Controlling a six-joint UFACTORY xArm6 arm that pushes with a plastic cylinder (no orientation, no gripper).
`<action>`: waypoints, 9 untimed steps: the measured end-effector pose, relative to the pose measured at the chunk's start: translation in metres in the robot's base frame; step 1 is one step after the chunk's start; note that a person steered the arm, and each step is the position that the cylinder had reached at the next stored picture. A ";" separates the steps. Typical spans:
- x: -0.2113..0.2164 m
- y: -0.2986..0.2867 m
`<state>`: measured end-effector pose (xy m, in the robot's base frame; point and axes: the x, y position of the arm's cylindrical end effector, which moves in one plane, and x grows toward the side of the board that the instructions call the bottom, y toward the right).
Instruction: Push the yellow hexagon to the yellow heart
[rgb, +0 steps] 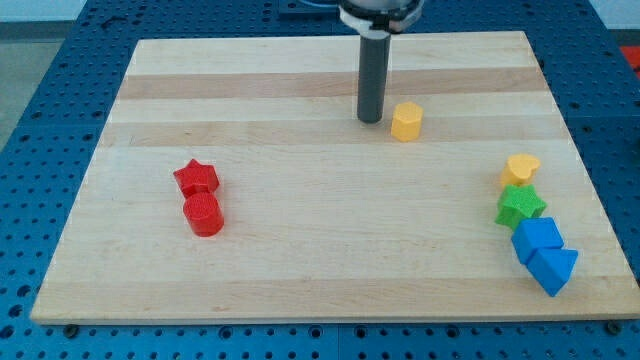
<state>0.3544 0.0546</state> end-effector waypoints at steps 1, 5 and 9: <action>-0.001 0.004; 0.033 0.043; 0.066 0.114</action>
